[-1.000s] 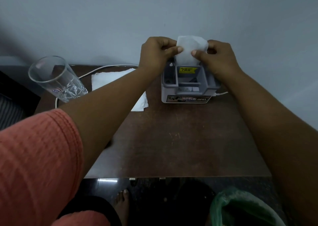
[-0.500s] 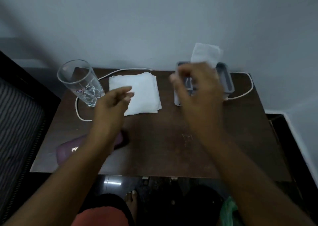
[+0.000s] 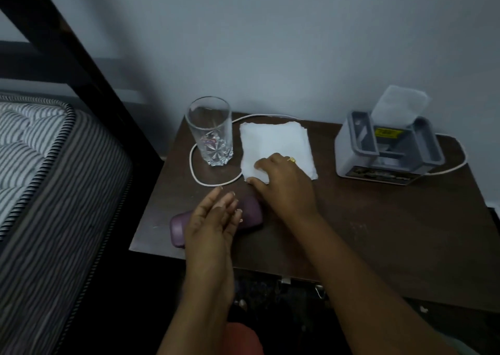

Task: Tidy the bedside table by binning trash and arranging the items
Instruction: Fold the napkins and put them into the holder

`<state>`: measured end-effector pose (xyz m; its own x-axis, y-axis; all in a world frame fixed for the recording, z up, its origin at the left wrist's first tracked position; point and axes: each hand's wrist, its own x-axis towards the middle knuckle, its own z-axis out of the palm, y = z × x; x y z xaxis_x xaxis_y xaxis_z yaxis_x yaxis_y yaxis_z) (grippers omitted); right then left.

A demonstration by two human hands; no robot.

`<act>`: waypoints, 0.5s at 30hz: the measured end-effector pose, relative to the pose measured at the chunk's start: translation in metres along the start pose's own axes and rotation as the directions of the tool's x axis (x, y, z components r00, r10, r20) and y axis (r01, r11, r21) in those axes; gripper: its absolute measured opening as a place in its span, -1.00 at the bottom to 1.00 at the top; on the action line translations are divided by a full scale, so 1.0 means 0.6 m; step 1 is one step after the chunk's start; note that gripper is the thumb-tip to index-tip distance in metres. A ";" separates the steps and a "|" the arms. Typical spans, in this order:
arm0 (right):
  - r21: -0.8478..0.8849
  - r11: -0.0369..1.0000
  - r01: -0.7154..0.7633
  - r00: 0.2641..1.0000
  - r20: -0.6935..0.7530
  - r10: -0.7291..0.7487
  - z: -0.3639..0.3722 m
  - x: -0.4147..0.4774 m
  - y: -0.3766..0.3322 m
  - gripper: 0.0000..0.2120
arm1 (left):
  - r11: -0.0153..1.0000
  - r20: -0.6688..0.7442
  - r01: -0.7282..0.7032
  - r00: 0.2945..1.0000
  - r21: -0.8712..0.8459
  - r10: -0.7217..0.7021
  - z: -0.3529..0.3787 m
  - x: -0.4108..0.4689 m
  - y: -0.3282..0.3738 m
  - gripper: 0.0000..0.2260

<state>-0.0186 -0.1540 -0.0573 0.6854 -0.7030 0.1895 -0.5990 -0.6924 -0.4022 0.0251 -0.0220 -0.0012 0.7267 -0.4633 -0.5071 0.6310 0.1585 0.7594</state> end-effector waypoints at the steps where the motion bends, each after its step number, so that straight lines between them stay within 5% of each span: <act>1: -0.035 0.999 0.021 1.000 -0.019 -0.022 0.000 0.000 -0.001 -0.72 | 1.000 -0.006 0.013 1.000 -0.016 -0.013 -0.003 0.002 0.000 -0.74; 8: -0.025 0.994 -0.107 0.993 -0.046 0.106 -0.013 0.003 -0.008 -0.74 | 0.992 0.047 0.090 0.995 -0.084 -0.087 -0.005 0.014 -0.005 -0.75; 15: 0.398 0.862 -0.314 0.946 0.054 0.320 -0.020 0.022 0.009 -0.85 | 0.983 0.074 0.142 0.988 -0.117 -0.134 0.002 0.016 -0.008 -0.80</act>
<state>-0.0178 -0.1690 -0.0460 0.4793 -0.8776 0.0019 -0.5670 -0.3113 -0.7626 0.0287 -0.0280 -0.0091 0.6134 -0.5435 -0.5731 0.7554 0.1919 0.6266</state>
